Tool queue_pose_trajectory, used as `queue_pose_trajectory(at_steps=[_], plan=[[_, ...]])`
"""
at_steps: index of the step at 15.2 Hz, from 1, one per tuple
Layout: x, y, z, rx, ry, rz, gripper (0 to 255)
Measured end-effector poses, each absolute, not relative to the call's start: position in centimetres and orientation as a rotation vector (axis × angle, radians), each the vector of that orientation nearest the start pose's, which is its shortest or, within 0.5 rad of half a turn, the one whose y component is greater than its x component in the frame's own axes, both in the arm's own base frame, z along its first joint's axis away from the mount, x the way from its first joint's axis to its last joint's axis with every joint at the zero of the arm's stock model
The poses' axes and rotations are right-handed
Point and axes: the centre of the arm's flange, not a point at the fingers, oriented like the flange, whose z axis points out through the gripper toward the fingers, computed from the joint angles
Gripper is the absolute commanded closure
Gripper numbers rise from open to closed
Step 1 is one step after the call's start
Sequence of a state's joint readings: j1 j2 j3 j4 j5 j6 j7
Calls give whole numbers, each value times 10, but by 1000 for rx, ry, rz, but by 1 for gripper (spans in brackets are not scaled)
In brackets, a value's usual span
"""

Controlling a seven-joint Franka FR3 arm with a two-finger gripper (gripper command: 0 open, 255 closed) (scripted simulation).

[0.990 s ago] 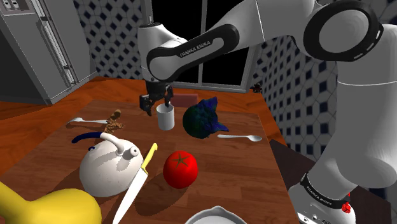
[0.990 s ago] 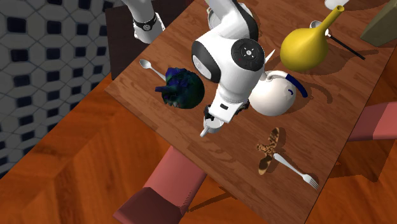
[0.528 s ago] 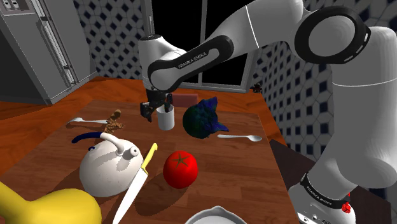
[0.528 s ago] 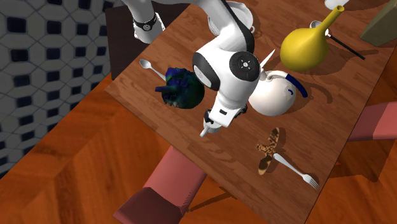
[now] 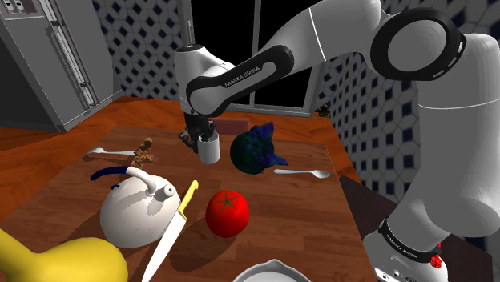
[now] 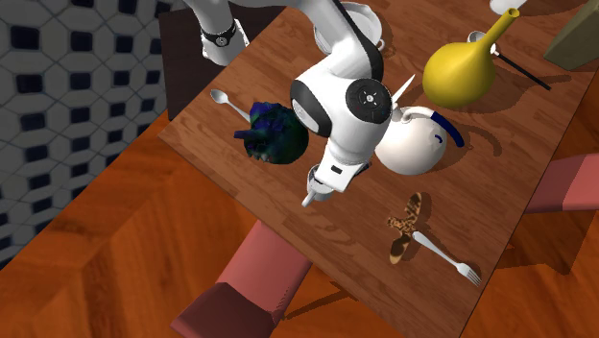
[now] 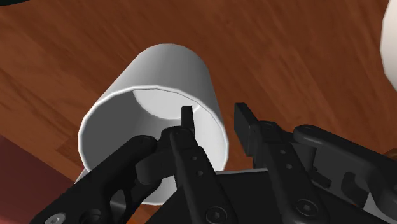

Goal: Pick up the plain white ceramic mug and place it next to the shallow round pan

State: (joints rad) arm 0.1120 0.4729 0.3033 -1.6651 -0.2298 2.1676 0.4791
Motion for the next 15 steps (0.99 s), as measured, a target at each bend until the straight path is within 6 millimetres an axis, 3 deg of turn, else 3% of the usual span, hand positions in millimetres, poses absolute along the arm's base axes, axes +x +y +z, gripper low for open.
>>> queue_pose_trajectory(at_steps=[8,15], plan=[[632,244,348,-3167,-41,-119,255],[632,243,379,-3167,-40,-119,255]])
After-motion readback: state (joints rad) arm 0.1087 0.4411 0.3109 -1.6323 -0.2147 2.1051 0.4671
